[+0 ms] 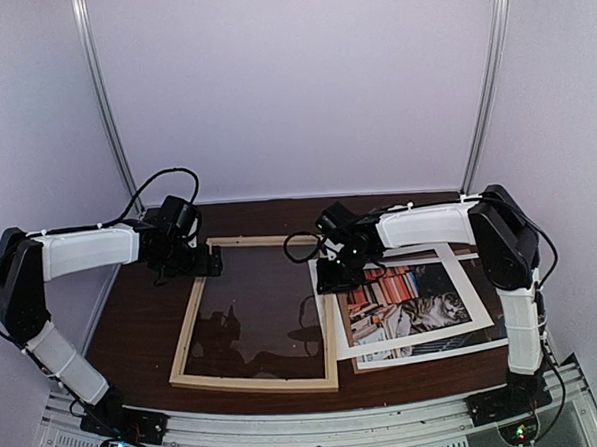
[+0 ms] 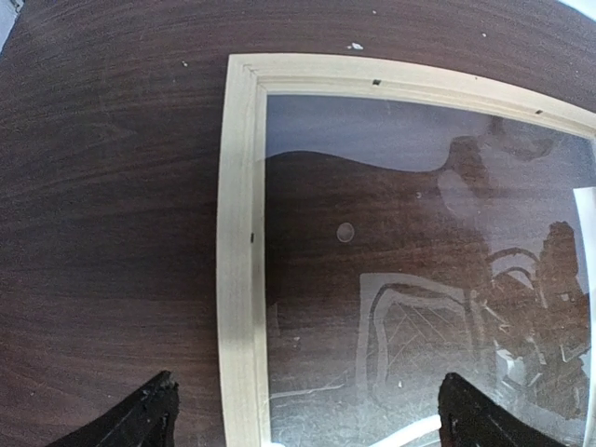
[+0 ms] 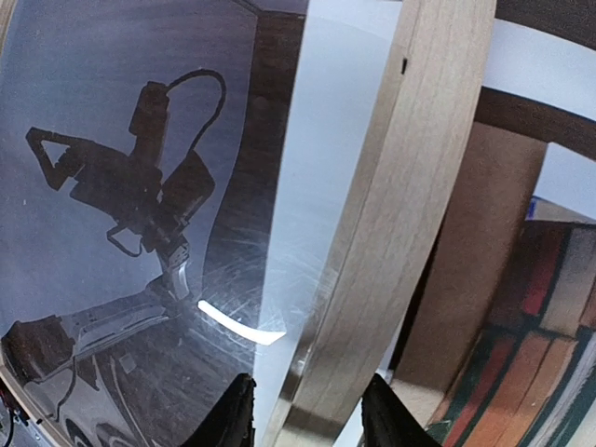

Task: Put the photo into the frame
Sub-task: Pick up the mat board from the photo.

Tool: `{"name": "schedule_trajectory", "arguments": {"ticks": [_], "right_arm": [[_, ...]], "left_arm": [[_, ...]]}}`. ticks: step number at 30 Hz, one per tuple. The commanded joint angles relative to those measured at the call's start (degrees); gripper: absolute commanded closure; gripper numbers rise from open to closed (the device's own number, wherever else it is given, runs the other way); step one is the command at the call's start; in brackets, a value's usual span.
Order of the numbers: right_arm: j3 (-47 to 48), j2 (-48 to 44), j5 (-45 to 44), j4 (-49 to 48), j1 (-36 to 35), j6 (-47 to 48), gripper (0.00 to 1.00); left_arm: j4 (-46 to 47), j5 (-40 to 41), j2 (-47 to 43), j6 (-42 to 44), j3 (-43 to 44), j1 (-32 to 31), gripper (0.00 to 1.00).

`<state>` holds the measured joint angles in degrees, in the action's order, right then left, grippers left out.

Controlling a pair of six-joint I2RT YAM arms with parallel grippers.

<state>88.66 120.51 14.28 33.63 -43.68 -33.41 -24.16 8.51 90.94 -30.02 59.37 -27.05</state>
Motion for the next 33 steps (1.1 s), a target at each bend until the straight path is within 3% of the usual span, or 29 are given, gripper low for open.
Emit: {"name": "schedule_trajectory", "arguments": {"ticks": [1,10,16,21,27,33], "right_arm": [[2.5,-0.5,3.8,-2.8,-1.7,0.5,0.60],[0.6,-3.5,3.8,-1.0,0.5,5.1,0.52],[-5.9,-11.3,-3.1,2.8,6.5,6.6,0.44],[-12.2,-17.7,-7.2,5.2,15.5,8.6,0.43],[-17.1,-19.7,-9.0,4.2,28.9,11.8,0.43],[-17.0,-17.0,-7.7,1.0,39.5,14.2,0.41]], "left_arm": [[0.3,-1.0,-0.6,0.8,-0.1,0.3,0.02],[0.7,-1.5,-0.6,1.2,0.1,0.3,0.02],[1.0,-1.9,-0.9,1.3,0.2,0.3,0.02],[1.6,-5.5,-0.8,2.6,0.9,0.3,0.02],[5.7,-16.2,-0.9,4.7,1.0,-0.6,0.02],[6.4,-17.0,1.5,5.6,3.0,-4.8,0.02]]}}
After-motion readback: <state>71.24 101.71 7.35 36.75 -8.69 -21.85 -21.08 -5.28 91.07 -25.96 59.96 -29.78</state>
